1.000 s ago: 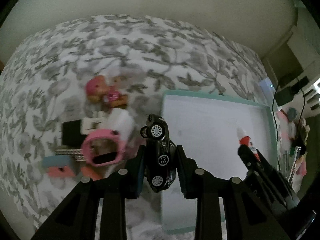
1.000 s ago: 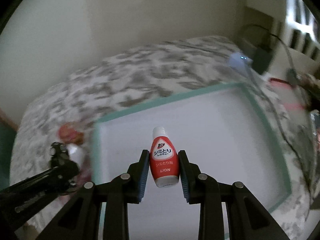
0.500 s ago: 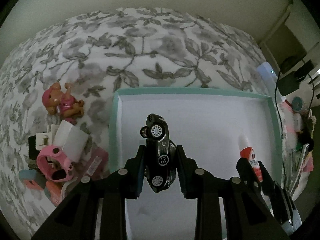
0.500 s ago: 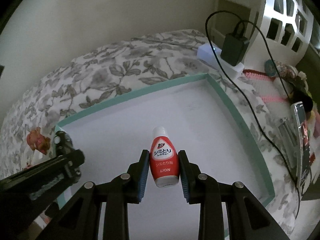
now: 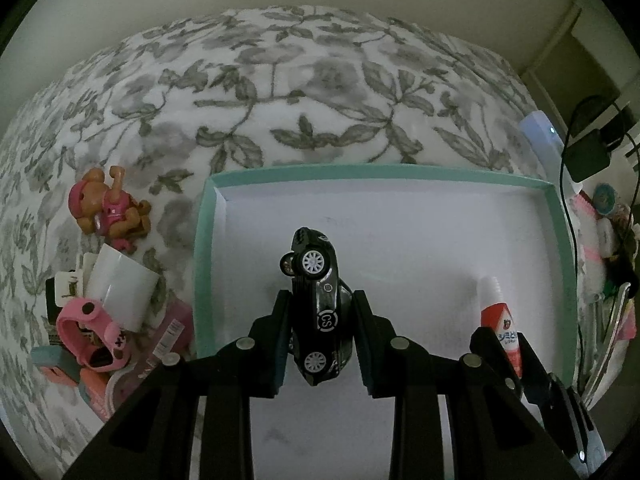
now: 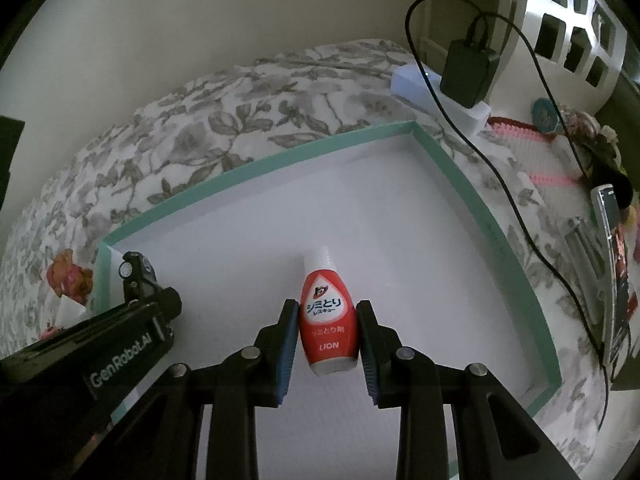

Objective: Organize rigid objects
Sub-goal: 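Lower the car into the tray with the left tool while the right tool releases the bottle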

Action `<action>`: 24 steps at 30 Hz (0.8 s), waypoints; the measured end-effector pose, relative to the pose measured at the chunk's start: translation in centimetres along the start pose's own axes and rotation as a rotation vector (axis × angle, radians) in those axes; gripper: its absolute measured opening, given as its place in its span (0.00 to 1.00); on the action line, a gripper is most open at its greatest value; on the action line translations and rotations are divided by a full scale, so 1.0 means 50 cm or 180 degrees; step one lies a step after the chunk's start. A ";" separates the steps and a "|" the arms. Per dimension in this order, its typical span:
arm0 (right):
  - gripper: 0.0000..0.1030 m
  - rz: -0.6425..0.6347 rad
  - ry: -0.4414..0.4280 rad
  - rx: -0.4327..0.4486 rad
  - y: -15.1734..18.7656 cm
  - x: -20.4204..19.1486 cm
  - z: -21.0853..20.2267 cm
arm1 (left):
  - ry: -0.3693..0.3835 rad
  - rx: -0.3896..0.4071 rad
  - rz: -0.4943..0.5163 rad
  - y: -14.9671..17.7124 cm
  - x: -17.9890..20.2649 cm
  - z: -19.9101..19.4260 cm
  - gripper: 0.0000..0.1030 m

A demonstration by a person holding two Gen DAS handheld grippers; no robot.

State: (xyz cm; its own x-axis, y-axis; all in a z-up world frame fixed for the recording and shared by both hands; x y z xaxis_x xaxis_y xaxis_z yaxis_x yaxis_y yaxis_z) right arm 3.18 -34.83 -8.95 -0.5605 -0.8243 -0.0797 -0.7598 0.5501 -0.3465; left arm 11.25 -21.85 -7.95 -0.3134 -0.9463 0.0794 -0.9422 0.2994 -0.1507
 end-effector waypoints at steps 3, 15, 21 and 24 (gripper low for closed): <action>0.30 0.0012 -0.0015 -0.0004 -0.001 0.003 0.001 | -0.0006 0.0027 0.0008 -0.001 0.001 0.000 0.30; 0.30 0.0062 -0.0044 -0.0025 -0.001 0.007 0.004 | -0.0061 0.0145 -0.0058 -0.004 -0.008 -0.017 0.67; 0.30 0.0088 0.0019 0.0020 0.002 0.011 0.001 | -0.0079 0.0244 -0.0152 -0.005 -0.023 -0.036 0.69; 0.31 0.0074 0.0041 0.0031 0.003 0.011 0.001 | -0.0069 0.0350 -0.0210 -0.004 -0.036 -0.051 0.86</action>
Point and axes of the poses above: each gripper's, at about its wrist camera, not at the fingertips, and z roughly the way its jaws point, x to its right, y to its underside, the point moved 1 cm from there along z, roughly the way its jaws point, and after that the axes turned 6 degrees about -x, right-handed, at the moved point
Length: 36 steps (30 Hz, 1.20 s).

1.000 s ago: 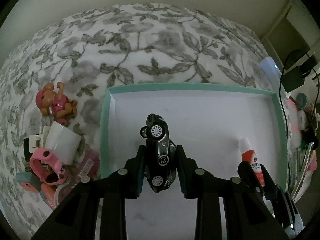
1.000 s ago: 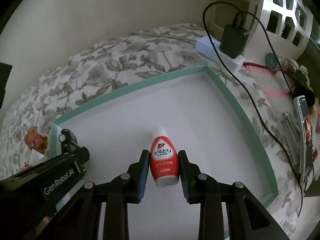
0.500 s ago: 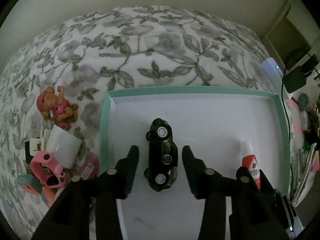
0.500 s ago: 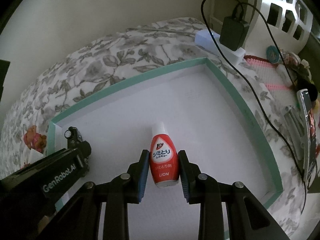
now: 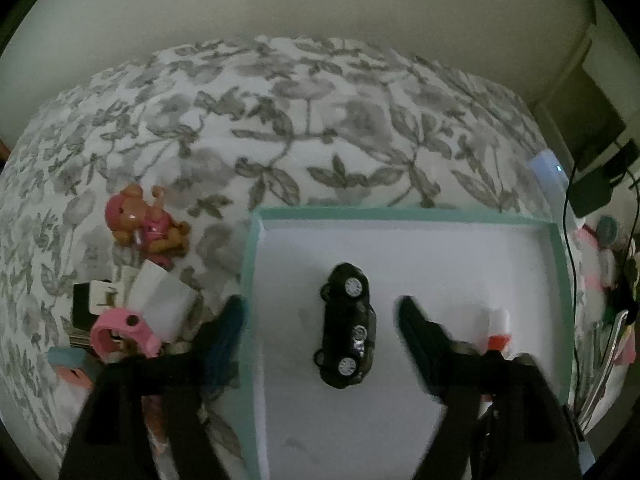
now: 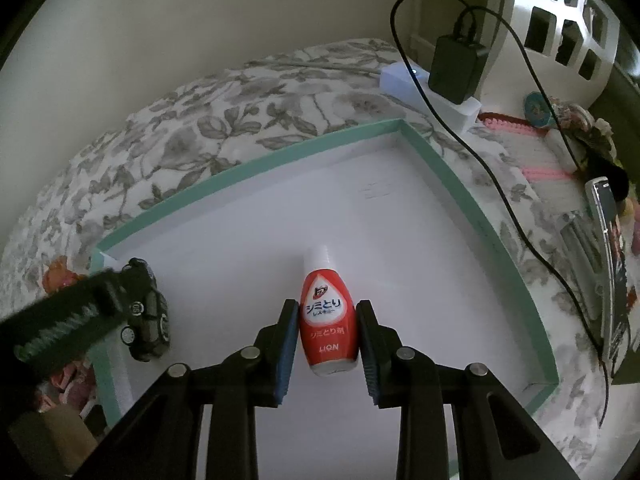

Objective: Organize rigid objects
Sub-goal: 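Lower the car into the tray with the left tool while the right tool releases the bottle, then move both tools back toward the pile of items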

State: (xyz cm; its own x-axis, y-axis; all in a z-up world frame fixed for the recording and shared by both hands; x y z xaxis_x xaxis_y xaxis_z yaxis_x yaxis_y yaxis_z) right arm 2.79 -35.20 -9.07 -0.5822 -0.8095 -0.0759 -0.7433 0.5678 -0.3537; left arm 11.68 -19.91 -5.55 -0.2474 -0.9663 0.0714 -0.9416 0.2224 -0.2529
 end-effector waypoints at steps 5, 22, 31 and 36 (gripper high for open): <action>0.47 -0.0070 0.0034 0.0083 0.002 -0.007 -0.008 | -0.0009 0.0203 -0.0047 -0.002 -0.024 -0.025 0.88; 0.94 -0.0360 0.0086 0.0333 0.021 -0.039 -0.036 | -0.0324 0.0746 -0.0188 0.028 -0.196 -0.106 0.90; 0.98 -0.0464 -0.0108 0.0399 0.033 -0.078 -0.058 | -0.0209 0.0796 -0.0762 0.073 -0.357 -0.113 0.90; 0.98 -0.0623 -0.0242 0.0405 0.043 -0.121 -0.070 | -0.0148 0.0792 -0.1138 0.088 -0.442 -0.128 0.90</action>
Point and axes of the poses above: each gripper's, at about its wrist camera, not at the fingertips, and z roughly the way its jaws point, x to its right, y to its underside, the point moved 1 cm from there along z, roughly the way its jaws point, and after that the axes turned 6 degrees about -x, right-handed, at the moved point
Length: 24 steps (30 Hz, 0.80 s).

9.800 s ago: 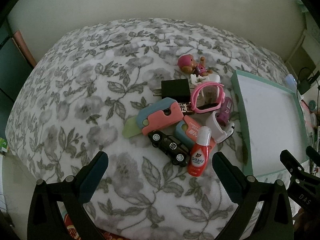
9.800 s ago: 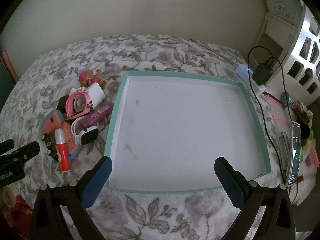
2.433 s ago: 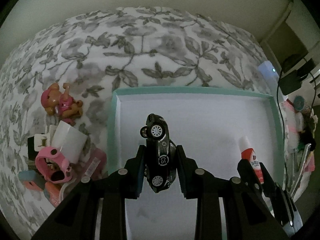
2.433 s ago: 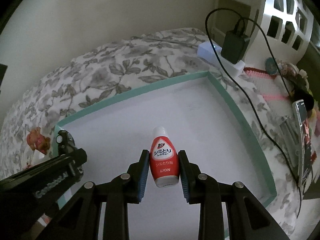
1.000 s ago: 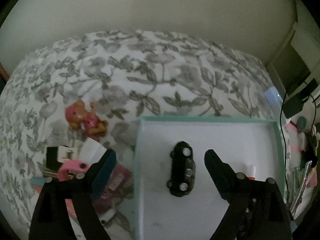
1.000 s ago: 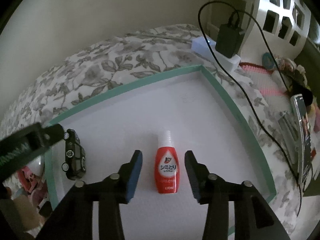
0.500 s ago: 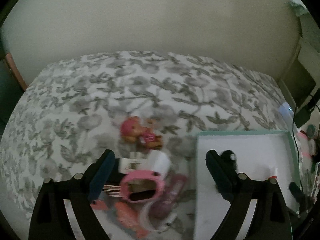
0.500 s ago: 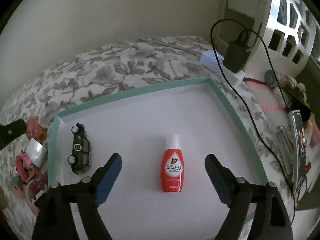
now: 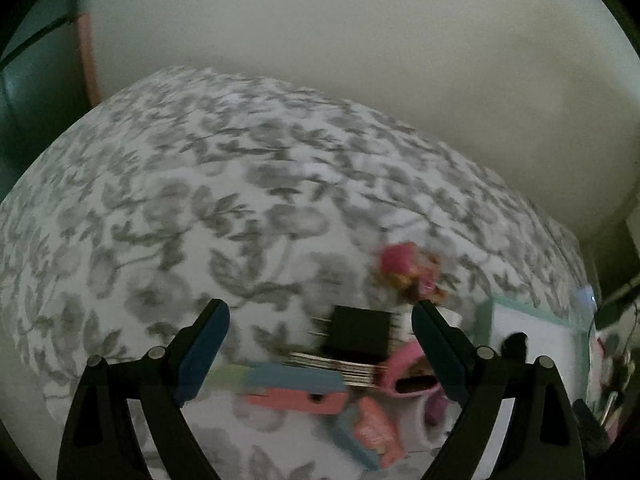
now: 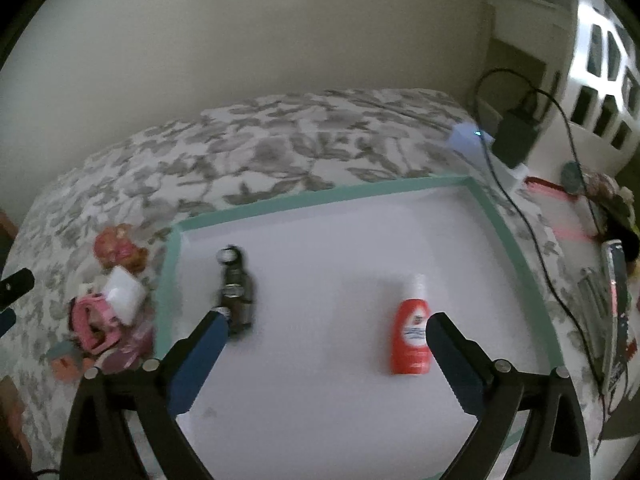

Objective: Organize rigid objects
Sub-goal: 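Move both tools back toward the pile of items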

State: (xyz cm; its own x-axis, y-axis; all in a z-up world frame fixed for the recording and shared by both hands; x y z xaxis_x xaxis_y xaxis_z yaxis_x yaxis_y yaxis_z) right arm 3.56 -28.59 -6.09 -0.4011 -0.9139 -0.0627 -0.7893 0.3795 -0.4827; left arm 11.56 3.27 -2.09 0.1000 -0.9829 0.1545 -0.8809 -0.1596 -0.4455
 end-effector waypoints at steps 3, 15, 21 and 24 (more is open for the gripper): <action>0.98 -0.0163 -0.0118 0.0067 -0.001 -0.039 -0.015 | -0.0140 -0.0097 -0.0131 -0.003 -0.041 0.002 0.90; 0.98 -0.0540 -0.0669 -0.0134 0.027 -0.204 -0.023 | -0.0077 -0.0618 -0.0526 0.000 -0.154 0.031 0.90; 0.98 -0.0771 -0.0822 -0.0328 0.056 -0.273 -0.012 | 0.0062 -0.0877 -0.0465 0.010 -0.141 0.060 0.90; 0.91 -0.0791 -0.0852 -0.0443 0.065 -0.285 0.002 | 0.0107 -0.0981 -0.0416 0.016 -0.128 0.074 0.90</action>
Point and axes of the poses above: each gripper's, at about its wrist camera, not at the fingertips, and z roughly the way its jaws point, x to its right, y to its underside, the point moved 1 cm from there along z, roughly the way its jaws point, and after that the axes turned 6 degrees about -x, right-handed, at the moved point
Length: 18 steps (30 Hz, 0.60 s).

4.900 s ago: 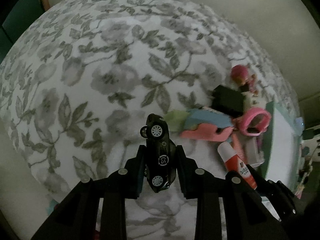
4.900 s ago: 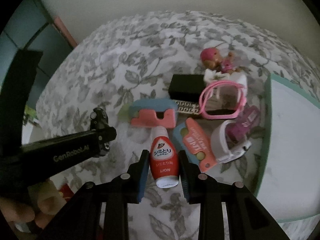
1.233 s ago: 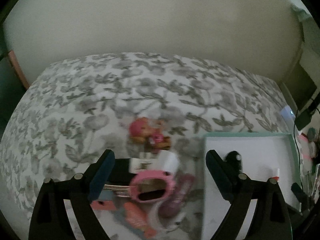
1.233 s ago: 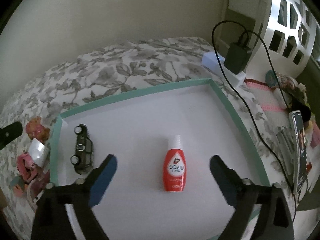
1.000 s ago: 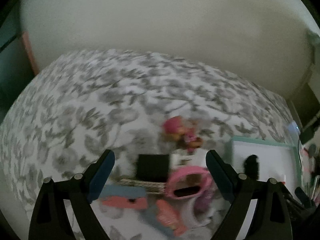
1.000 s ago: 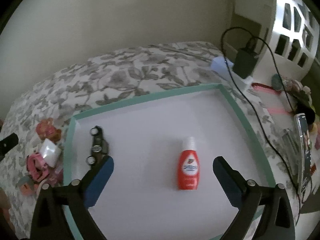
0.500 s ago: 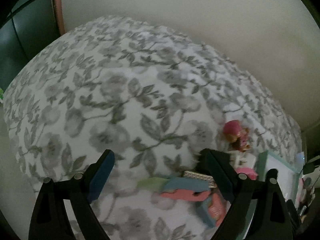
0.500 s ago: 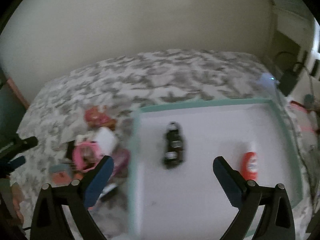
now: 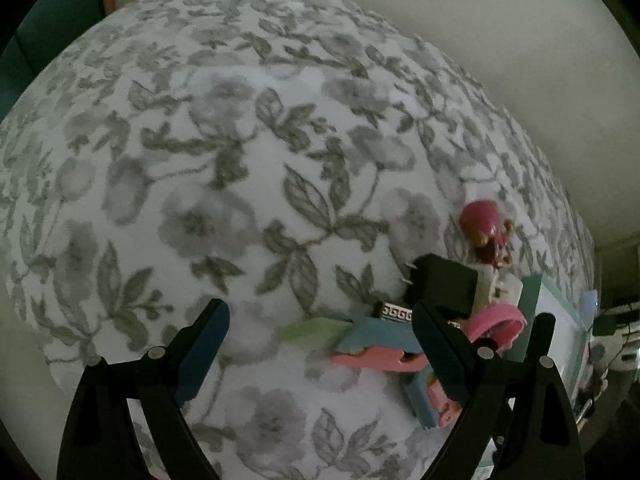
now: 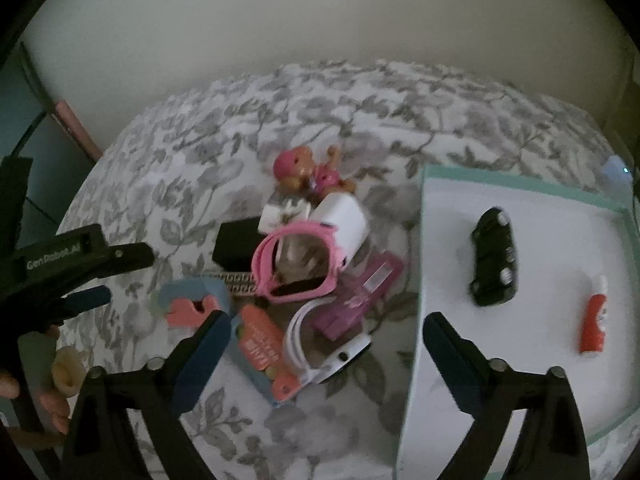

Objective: Organize rigid objects
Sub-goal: 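Move both tools back toward the pile of items, then grasp the pink-and-teal case with the left tool while the right tool grasps the white smartwatch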

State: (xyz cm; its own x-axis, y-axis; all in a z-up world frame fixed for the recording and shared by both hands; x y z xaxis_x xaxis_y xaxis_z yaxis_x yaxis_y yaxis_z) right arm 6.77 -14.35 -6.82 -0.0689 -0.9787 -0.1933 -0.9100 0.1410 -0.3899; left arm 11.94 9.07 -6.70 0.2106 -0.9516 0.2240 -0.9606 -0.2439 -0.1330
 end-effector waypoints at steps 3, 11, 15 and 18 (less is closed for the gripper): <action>0.84 0.0047 -0.0056 -0.0106 0.003 0.002 0.014 | 0.0034 -0.0078 0.0065 0.002 0.013 0.011 0.90; 0.75 0.0275 -0.0114 -0.0250 0.003 0.025 0.035 | 0.0085 -0.0246 0.0345 0.010 0.056 0.034 0.90; 0.70 0.0296 -0.0103 -0.0262 -0.001 0.026 0.040 | 0.0079 -0.0319 0.0458 0.012 0.075 0.047 0.90; 0.68 0.0285 -0.0093 -0.0268 -0.002 0.027 0.041 | 0.0010 -0.0334 0.0584 0.017 0.093 0.054 0.90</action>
State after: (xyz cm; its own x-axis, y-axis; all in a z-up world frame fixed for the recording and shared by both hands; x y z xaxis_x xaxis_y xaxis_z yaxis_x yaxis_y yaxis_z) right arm 7.60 -15.37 -8.88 -0.1406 -0.9578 -0.2505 -0.9319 0.2135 -0.2932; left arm 12.58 3.92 -8.37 0.0299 -0.9776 0.2082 -0.9965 -0.0455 -0.0706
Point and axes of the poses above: each gripper's, at about its wrist camera, not at the fingertips, and z roughly the way its jaws point, x to its right, y to its underside, the point moved 1 cm from there along z, roughly the way its jaws point, and after that the axes turned 6 degrees about -x, right-handed, at the moved point
